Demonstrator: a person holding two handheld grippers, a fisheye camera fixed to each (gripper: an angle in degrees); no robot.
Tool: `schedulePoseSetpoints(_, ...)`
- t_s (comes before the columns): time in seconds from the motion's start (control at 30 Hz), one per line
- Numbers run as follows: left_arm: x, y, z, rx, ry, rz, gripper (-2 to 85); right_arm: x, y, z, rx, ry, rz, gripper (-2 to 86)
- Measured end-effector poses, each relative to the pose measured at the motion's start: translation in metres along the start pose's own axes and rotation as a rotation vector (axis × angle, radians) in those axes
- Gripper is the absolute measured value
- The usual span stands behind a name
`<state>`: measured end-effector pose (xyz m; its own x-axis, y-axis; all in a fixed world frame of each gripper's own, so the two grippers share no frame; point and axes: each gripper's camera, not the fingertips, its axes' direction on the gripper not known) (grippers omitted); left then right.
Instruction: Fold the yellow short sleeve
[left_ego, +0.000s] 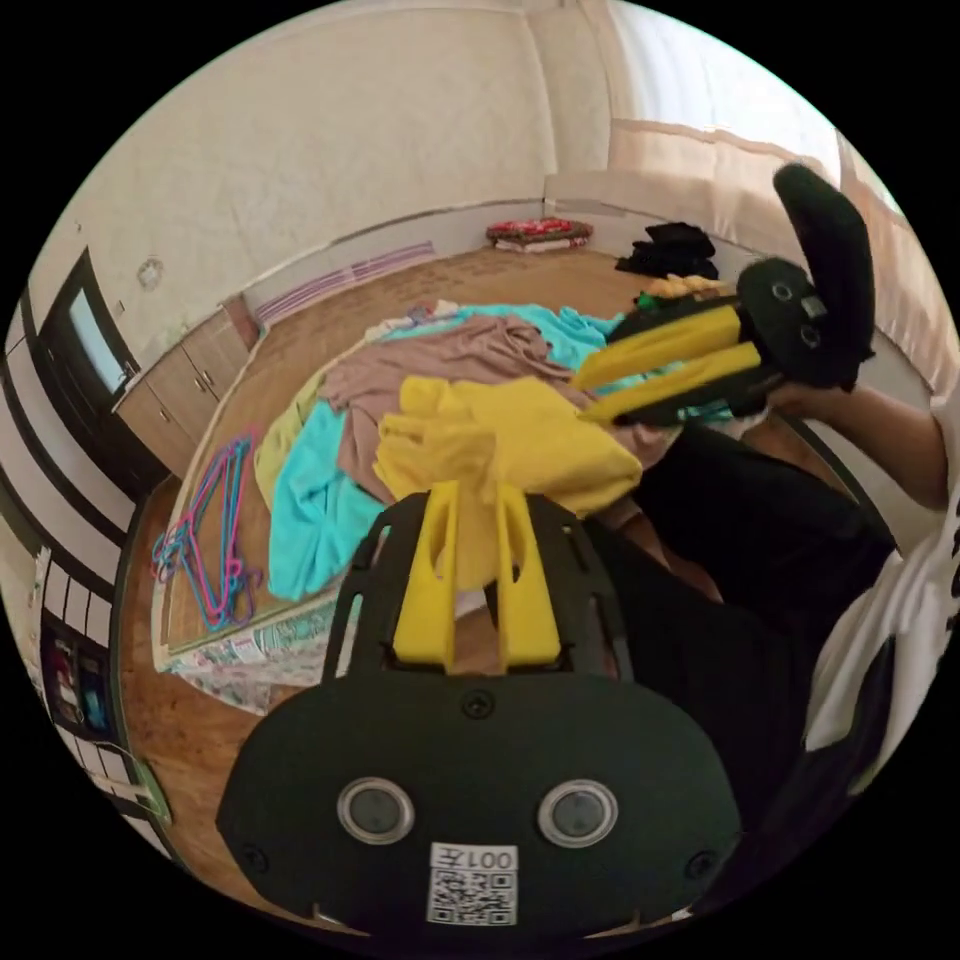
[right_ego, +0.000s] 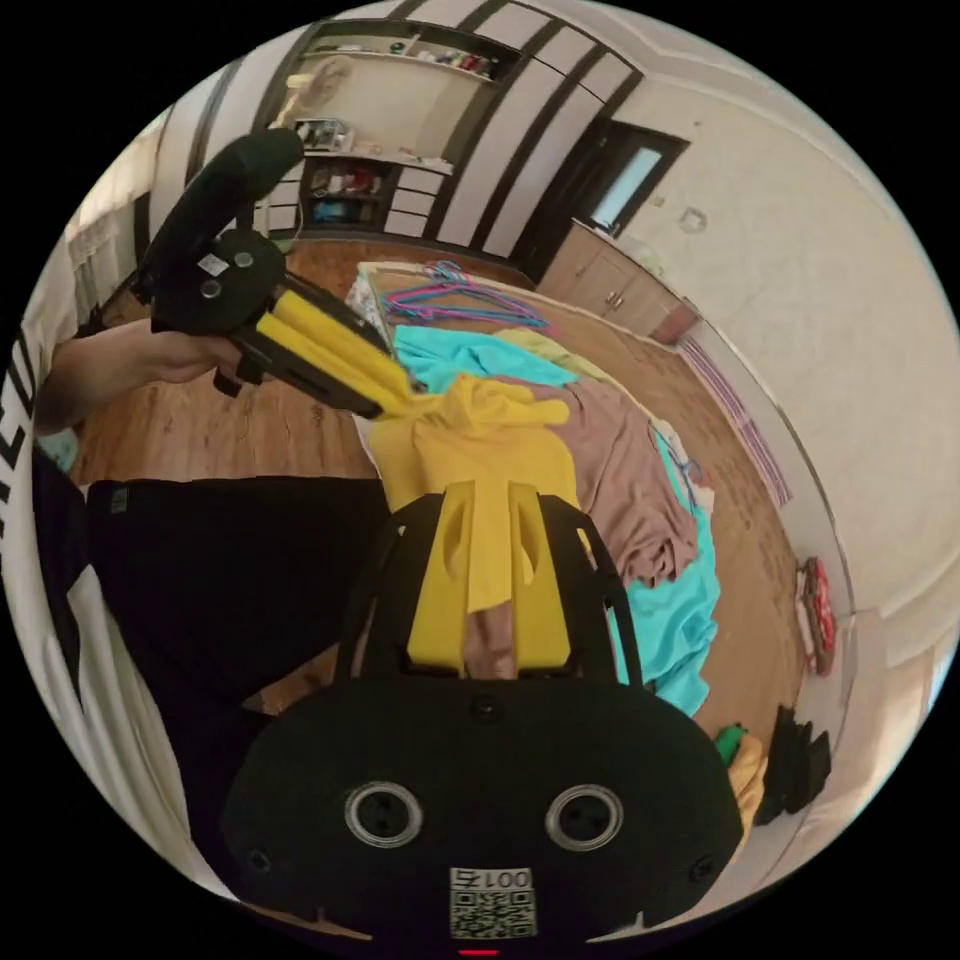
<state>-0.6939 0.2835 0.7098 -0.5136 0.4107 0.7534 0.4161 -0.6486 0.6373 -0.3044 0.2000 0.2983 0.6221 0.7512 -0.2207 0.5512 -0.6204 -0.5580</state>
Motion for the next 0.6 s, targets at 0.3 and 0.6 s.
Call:
schedulePoseSetpoints(0.3,-0.041,-0.039,0.038,-0.143,-0.168,-0.311,7.6,0.007,0.02,0.032,-0.171,0.035,0.183,8.8)
schedulePoseSetpoints(0.6,-0.032,0.033,0.027,-0.136,-0.027,-0.43,7.0,0.008,0.073,0.031,-0.29,0.146,0.169,1.5)
